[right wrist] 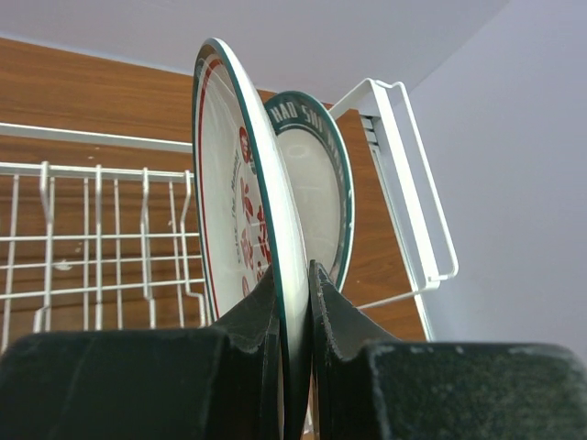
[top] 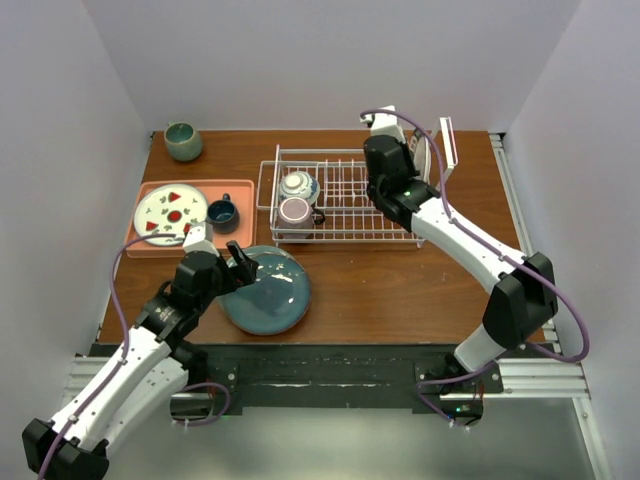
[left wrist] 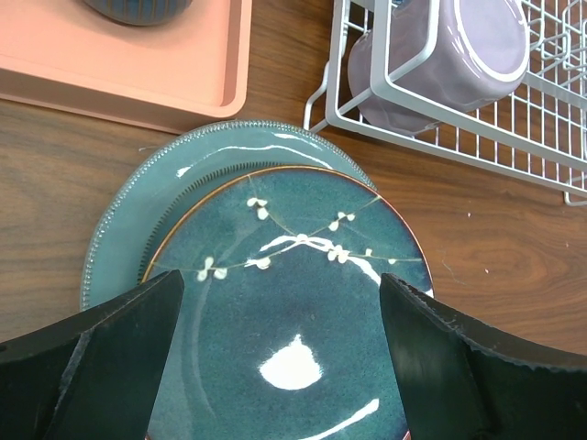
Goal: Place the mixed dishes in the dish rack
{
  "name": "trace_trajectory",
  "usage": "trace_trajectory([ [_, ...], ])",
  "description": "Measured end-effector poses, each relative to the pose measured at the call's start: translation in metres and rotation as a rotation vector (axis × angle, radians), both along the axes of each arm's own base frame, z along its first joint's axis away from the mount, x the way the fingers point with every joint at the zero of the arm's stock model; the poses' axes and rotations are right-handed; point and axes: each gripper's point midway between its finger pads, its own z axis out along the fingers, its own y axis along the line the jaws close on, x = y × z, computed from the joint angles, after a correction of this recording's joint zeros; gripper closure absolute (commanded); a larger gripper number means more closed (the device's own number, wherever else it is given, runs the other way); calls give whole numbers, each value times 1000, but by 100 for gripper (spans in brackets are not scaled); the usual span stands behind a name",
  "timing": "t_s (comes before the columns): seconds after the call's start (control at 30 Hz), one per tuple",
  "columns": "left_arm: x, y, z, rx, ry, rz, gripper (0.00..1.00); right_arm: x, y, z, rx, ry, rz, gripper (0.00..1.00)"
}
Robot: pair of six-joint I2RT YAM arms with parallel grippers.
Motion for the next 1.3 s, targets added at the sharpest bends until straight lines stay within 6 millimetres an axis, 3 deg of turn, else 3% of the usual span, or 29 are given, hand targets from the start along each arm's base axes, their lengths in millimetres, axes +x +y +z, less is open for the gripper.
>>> trace_trajectory([
  [0.17, 0, 0, -1, 1, 3, 0, 6, 14, -21, 0, 1, 1, -25, 100],
  [0.27, 0, 0, -2, 4, 7, -1, 6, 22, -23, -5, 5, 6, -23, 100],
  [0.37, 0, -1, -3, 5, 12, -2, 6, 33, -17, -20, 3, 29, -11, 100],
  [0.57, 0, -1, -3, 4, 11, -3, 5, 50, -13, -68, -21, 114, -20, 100],
  [0.73, 0, -1, -3, 4, 11, -3, 5, 55, -15, -73, 13, 103, -30, 100],
  [0.8, 0, -1, -3, 4, 13, -4, 5, 55, -15, -73, 30, 97, -37, 93],
  [0.87, 0, -1, -3, 5, 14, -4, 5, 55, -15, -73, 44, 93, -43, 73],
  [0.97, 0, -1, -4, 6, 15, -4, 5, 55, -15, -74, 66, 89, -52, 59],
  [1.0, 0, -1, -4, 6, 15, -4, 5, 55, -16, -74, 72, 89, -56, 48],
  [1.2, 0, -1, -4, 5, 15, -4, 5, 54, -22, -77, 100, 88, -83, 29],
  [1.3, 0, -1, -4, 5, 15, -4, 5, 53, -26, -74, 123, 80, -94, 25],
])
